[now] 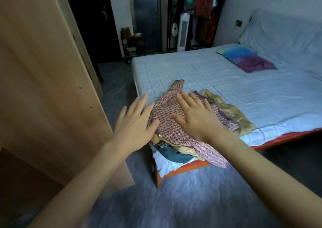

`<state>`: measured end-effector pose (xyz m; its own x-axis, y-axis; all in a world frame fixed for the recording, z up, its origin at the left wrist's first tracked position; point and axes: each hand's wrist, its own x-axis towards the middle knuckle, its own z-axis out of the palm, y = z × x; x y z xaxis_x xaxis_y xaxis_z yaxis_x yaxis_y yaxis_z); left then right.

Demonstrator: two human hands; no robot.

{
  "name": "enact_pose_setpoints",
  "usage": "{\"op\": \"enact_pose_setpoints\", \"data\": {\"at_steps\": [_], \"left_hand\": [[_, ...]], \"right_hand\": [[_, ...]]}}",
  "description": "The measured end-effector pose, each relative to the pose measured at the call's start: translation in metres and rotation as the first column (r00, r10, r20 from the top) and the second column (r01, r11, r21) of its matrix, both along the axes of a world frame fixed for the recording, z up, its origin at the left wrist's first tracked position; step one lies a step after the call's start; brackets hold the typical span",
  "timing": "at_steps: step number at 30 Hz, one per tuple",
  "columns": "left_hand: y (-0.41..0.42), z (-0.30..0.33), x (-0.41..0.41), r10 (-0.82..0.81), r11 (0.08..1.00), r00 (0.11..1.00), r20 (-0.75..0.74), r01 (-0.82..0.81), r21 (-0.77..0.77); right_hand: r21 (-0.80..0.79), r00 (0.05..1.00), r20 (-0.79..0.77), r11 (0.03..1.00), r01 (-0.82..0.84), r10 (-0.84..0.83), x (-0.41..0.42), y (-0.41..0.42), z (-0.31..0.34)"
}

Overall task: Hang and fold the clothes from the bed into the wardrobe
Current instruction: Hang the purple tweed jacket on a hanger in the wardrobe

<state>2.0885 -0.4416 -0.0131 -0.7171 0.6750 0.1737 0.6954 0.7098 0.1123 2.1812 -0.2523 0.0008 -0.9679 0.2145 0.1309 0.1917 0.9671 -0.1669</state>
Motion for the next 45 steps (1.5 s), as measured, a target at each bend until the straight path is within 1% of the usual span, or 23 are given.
{"op": "enact_pose_setpoints", "data": {"at_steps": [6, 11, 17, 21, 25, 32, 35, 41, 45], "left_hand": [[0.098, 0.001, 0.000, -0.080, 0.997, 0.997, 0.016, 0.080, -0.007], [0.175, -0.010, 0.002, -0.147, 0.989, 0.989, 0.032, 0.147, -0.003], [0.219, -0.038, -0.011, -0.114, 0.991, 0.991, 0.073, 0.118, -0.059], [0.221, -0.055, -0.029, -0.054, 0.993, 0.991, 0.120, 0.066, -0.099], [0.211, -0.066, -0.057, 0.031, 0.992, 0.987, 0.159, -0.011, -0.122], [0.180, -0.080, -0.131, 0.180, 0.982, 0.953, 0.245, -0.159, -0.103], [0.178, -0.092, -0.159, 0.214, 0.977, 0.933, 0.288, -0.197, -0.087], [0.186, -0.161, -0.200, 0.169, 0.986, 0.911, 0.376, -0.159, -0.058], [0.194, -0.227, -0.207, 0.162, 0.987, 0.858, 0.487, -0.137, -0.085]], "right_hand": [[0.032, 0.998, 0.015, 0.997, 0.068, -0.068, 0.022, 0.091, -0.002], [0.035, 0.996, 0.007, 0.996, 0.085, -0.085, 0.032, 0.159, -0.012], [0.002, 0.996, 0.047, 0.998, 0.070, -0.070, 0.020, 0.213, -0.036], [-0.069, 0.997, 0.077, 0.997, 0.037, -0.032, -0.002, 0.216, -0.061], [-0.100, 0.991, 0.128, 0.995, -0.030, 0.043, -0.040, 0.211, -0.085], [-0.128, 0.984, 0.151, 0.989, -0.071, 0.090, -0.113, 0.206, -0.116], [-0.130, 0.982, 0.159, 0.988, -0.080, 0.100, -0.143, 0.202, -0.127], [-0.153, 0.970, 0.222, 0.986, -0.062, 0.096, -0.190, 0.183, -0.175], [-0.162, 0.953, 0.286, 0.985, -0.052, 0.097, -0.210, 0.170, -0.223]]}}
